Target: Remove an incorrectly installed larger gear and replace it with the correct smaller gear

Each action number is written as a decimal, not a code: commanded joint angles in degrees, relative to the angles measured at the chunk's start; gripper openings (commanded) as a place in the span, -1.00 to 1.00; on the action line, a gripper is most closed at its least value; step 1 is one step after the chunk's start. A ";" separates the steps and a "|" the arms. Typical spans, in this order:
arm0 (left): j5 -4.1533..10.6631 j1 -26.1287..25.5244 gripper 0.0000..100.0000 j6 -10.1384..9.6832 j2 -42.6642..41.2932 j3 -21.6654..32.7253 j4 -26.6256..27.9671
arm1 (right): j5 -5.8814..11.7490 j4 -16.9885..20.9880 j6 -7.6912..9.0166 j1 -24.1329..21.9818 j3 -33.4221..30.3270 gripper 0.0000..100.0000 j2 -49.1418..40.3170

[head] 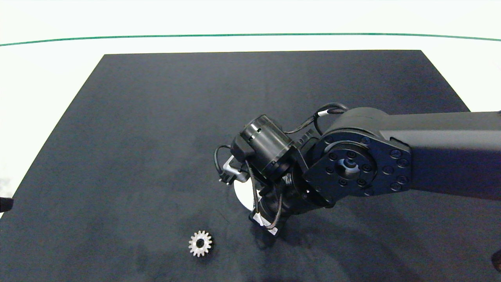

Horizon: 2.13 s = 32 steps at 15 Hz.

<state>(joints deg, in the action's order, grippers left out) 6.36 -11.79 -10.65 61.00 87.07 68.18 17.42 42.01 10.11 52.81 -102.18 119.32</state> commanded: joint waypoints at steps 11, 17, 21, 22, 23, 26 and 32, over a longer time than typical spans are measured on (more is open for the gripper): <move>0.05 0.01 1.00 -0.07 -0.18 -0.05 0.37 | 0.33 0.62 -1.49 0.98 5.41 -1.00 -8.76; 0.05 0.01 1.00 0.02 -0.45 -0.23 0.46 | 4.20 0.44 -8.88 0.36 22.29 -1.00 -19.30; 0.05 -0.16 1.00 0.02 -0.88 -0.14 0.55 | 4.02 -6.94 -11.07 0.10 36.62 -1.00 -25.01; 0.05 -0.16 1.00 0.02 -0.88 -0.14 0.55 | 4.11 -9.84 -11.07 -0.51 39.43 -1.00 -25.98; 0.05 -0.16 1.00 0.02 -0.88 -0.14 0.55 | 4.11 -10.72 -11.07 -0.87 41.27 -1.00 -26.77; -0.04 -0.16 1.00 0.02 -0.88 -0.14 0.55 | 3.67 -11.33 -11.25 -2.62 43.65 -1.00 -27.56; 0.05 -0.25 1.00 0.02 -0.80 -0.32 0.55 | -0.02 -19.68 -11.25 -6.23 47.95 -1.00 -28.09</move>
<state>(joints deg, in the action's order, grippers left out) 6.36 -12.01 -10.52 60.14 86.77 68.35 17.44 22.35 -1.15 47.08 -54.60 91.21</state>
